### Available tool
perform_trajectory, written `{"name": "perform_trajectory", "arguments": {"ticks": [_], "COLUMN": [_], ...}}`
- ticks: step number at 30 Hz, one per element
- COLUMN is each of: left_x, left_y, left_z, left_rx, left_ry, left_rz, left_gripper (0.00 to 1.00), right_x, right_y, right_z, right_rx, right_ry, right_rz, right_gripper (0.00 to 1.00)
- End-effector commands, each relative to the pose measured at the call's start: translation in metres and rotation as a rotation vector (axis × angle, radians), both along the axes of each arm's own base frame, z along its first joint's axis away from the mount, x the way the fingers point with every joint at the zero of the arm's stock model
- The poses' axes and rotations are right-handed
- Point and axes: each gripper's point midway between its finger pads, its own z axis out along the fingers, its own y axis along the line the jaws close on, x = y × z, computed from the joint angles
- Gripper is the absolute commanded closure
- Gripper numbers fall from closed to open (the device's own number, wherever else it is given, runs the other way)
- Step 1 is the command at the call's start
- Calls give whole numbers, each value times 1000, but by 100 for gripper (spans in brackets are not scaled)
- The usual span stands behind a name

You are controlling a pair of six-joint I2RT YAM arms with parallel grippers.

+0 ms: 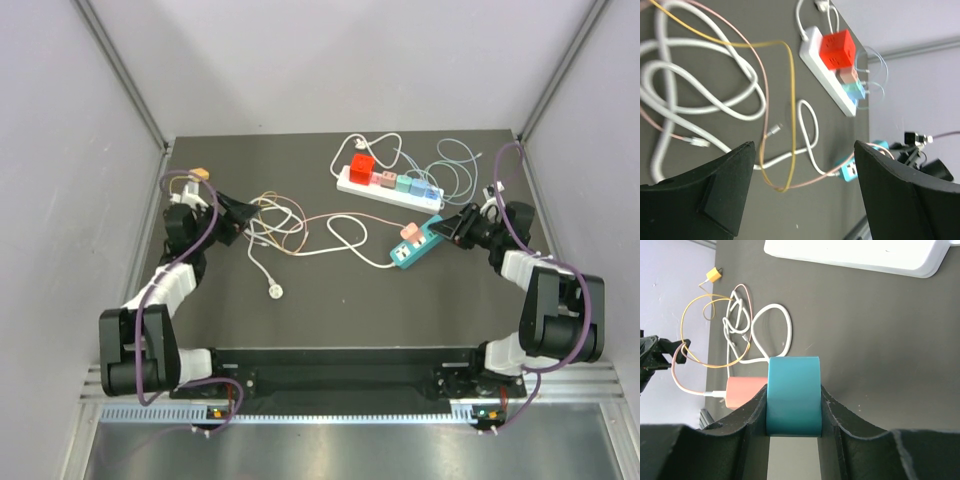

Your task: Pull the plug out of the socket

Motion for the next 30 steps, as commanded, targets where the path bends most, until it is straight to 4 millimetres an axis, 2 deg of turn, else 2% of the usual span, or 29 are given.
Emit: {"name": "perform_trajectory", "arguments": {"ticks": [1,4,5,6,7,10,13,14,16,17,20,26,29,30], "left_x": [-6,-6,-4,-4,-6,-5,-5,-6,-6,-8,-15,-35,-42,-50], "left_y": [-26,-38,-36,-45,-50,-55,-57,-57,-58,-58,-62,-78,-77,-74], "left_z": [6,1,0,1,-2,-3,-6,-7,-5,-6,6,55,80,80], "left_rx": [-40,-25,-14,1,11,60,120,130,155,168,166,110,126,131], "left_ry": [-33,-25,-25,-32,-15,-4,8,8,-3,-2,-25,-111,-143,-114], "left_rz": [-79,-88,-73,-96,-108,-122,-139,-145,-164,-175,-215,-347,-379,-380], "left_gripper": [17,18,19,22,30,45,67,78,87,99,100,100,100,100], "right_x": [7,7,6,6,6,7,7,7,7,7,7,8,9,9], "right_y": [-2,-3,-3,-3,-2,-3,-3,-3,-4,-4,-5,-10,-15,-17], "right_z": [30,32,32,31,31,31,30,30,31,30,31,30,30,29], "right_rx": [-17,-22,-24,-22,-21,-23,-23,-23,-24,-23,-25,-30,-34,-34], "right_ry": [-128,-136,-138,-135,-134,-134,-134,-132,-134,-132,-133,-130,-129,-128], "right_rz": [16,14,15,15,14,12,12,12,9,9,4,-15,-32,-38], "right_gripper": [100,100,100,100,100,100,100,100,100,100,100,100,100,100]}}
